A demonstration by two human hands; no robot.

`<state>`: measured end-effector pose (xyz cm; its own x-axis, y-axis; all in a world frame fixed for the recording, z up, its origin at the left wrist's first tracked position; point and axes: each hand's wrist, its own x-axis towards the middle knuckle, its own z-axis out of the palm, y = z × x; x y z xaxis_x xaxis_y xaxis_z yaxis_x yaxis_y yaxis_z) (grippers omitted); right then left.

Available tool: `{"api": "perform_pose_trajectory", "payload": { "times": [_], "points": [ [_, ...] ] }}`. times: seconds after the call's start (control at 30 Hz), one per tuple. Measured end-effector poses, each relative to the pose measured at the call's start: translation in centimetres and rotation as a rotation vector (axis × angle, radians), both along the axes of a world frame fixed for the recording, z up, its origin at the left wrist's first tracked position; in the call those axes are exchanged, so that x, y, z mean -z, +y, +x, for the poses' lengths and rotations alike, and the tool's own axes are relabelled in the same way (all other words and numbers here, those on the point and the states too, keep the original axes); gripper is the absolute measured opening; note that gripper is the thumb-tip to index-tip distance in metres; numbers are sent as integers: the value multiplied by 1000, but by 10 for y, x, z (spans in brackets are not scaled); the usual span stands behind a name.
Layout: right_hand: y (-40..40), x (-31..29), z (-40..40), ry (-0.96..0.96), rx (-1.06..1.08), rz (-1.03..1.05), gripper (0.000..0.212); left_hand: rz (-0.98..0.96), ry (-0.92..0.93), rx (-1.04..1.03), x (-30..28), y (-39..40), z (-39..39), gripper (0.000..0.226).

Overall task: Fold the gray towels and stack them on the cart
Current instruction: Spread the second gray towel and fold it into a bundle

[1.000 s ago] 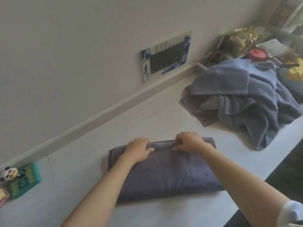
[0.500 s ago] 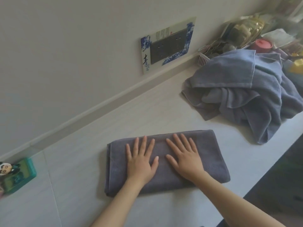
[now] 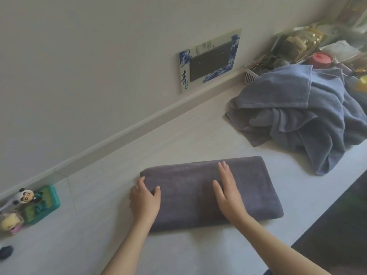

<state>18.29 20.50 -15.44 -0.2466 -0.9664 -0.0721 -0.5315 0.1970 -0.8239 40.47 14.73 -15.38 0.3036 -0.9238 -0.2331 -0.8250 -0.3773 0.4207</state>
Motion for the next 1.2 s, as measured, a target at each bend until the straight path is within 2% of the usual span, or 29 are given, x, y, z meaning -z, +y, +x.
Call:
{"api": "perform_pose_trajectory", "payload": {
  "times": [0.07, 0.17, 0.23, 0.37, 0.47, 0.57, 0.63, 0.73, 0.8, 0.9, 0.97, 1.03, 1.1, 1.2],
  "points": [
    [10, -10, 32, -291, 30, 13, 48, 72, 63, -75, -8, 3, 0, 59],
    [14, -9, 60, -528, 128, 118, 47, 206, 289, -218, -19, -4, 3, 58],
    [13, -4, 65, -550, 179, 134, 46, 290, 452, -258, -25, -11, 7, 54],
    [11, -3, 70, -494, 211, 130, 47, 267, 644, -123, -47, -16, 10, 30],
    [12, -7, 74, -487, 223, 116, 47, 254, 700, 50, -73, -10, -13, 44],
    [7, -14, 65, -583, 223, 151, 45, 229, 624, 179, -96, -2, -42, 72],
    [9, -21, 48, -631, 251, 142, 41, 222, 536, 220, -110, 1, -63, 70],
    [17, -37, 6, -461, 352, 10, 29, 183, 409, 297, -130, 3, -98, 67],
    [19, -44, -32, -358, 478, -23, 31, 149, 360, 338, -136, 4, -125, 57],
    [11, -39, -87, -304, 556, 235, 45, 90, 313, 385, -136, 8, -171, 54],
    [5, -40, -123, -425, 485, 396, 53, 51, 285, 412, -126, 15, -212, 48],
    [4, -47, -149, -599, 357, 432, 56, 45, 273, 429, -104, 22, -249, 45],
    [5, -51, -161, -594, 225, 454, 56, 87, 230, 434, -82, 30, -274, 47],
    [5, -41, -181, -470, 60, 498, 52, 193, 183, 404, -56, 37, -302, 46]
  ]
}}
